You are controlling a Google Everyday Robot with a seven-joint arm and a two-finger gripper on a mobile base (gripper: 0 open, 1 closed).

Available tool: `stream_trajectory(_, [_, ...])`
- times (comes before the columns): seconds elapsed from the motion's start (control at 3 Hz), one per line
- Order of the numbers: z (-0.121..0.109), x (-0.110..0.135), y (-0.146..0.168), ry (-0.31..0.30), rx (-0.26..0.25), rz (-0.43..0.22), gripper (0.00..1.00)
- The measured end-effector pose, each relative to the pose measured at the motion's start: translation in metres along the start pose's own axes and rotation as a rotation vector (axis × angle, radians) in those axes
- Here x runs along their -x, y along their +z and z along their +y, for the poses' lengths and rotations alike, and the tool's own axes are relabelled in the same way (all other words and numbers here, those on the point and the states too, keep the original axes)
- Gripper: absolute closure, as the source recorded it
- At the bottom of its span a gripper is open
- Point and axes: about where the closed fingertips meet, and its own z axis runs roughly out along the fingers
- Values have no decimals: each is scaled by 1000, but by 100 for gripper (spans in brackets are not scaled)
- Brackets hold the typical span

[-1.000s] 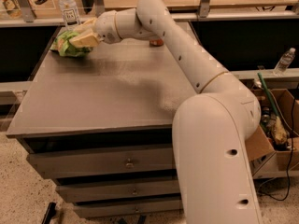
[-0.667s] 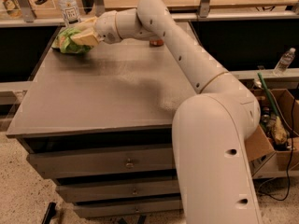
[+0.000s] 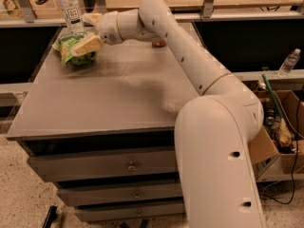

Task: Move green rice chip bag near blue plastic bottle

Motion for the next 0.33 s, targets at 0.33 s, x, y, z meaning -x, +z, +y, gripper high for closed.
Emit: stream_trajectory(0.33, [0, 0, 0, 0, 0, 0, 0])
